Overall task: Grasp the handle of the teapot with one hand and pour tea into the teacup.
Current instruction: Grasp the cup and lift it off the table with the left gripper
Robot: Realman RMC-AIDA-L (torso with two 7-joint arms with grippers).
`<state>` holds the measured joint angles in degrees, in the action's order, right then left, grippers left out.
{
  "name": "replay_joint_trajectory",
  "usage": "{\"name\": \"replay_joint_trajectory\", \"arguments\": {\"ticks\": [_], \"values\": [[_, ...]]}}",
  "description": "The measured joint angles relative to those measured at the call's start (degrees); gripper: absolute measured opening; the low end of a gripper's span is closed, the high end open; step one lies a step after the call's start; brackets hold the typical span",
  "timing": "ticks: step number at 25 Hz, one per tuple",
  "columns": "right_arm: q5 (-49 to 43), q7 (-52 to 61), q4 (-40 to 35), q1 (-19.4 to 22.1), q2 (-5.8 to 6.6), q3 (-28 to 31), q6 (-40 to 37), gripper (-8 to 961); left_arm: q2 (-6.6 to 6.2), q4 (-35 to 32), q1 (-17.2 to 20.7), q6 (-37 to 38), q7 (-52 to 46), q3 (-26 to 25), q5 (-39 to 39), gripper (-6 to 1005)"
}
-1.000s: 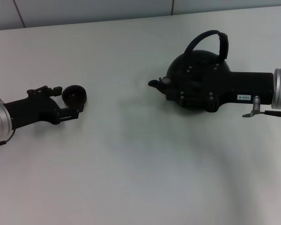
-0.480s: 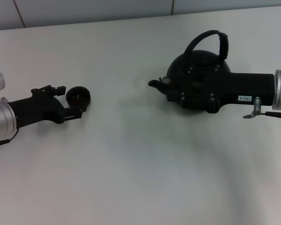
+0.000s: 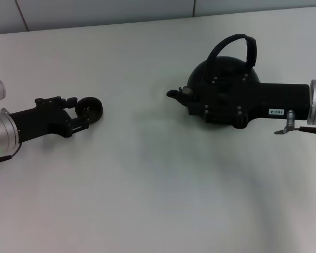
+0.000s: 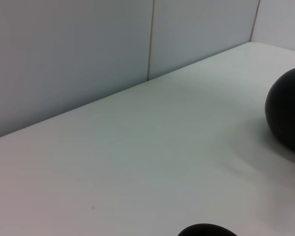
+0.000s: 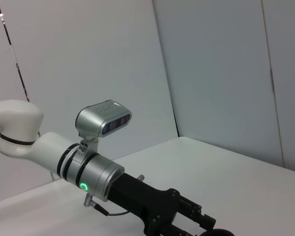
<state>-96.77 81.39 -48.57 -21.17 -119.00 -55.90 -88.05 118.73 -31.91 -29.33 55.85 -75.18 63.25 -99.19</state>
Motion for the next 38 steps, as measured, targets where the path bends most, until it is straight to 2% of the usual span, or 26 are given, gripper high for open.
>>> {"name": "replay_joint_trajectory", "arguments": {"ticks": [6, 24, 30, 36, 38], "values": [[0.02, 0.0, -0.11, -0.05, 0.0, 0.0, 0.2, 517, -0.1, 0.0, 0.0, -0.12, 0.02, 0.04, -0.1, 587], [0.31, 0.16, -0.13, -0.54, 0.0, 0.0, 0.43, 515, -0.38, -1.49, 0.43, 2.94, -0.45, 0.03, -0.09, 571], [0.37, 0.17, -0.07, -0.54, 0.0, 0.0, 0.43, 514, -0.35, -2.09, 0.51, 3.62, -0.49, 0.03, -0.13, 530], [0.37, 0.18, -0.05, -0.48, 0.0, 0.0, 0.43, 513, -0.35, -2.11, 0.75, 3.46, -0.49, 0.03, -0.3, 419], [0.37, 0.17, -0.06, -0.38, 0.0, 0.0, 0.43, 513, -0.35, -2.11, 0.75, 3.46, -0.49, 0.03, -0.3, 425]]}}
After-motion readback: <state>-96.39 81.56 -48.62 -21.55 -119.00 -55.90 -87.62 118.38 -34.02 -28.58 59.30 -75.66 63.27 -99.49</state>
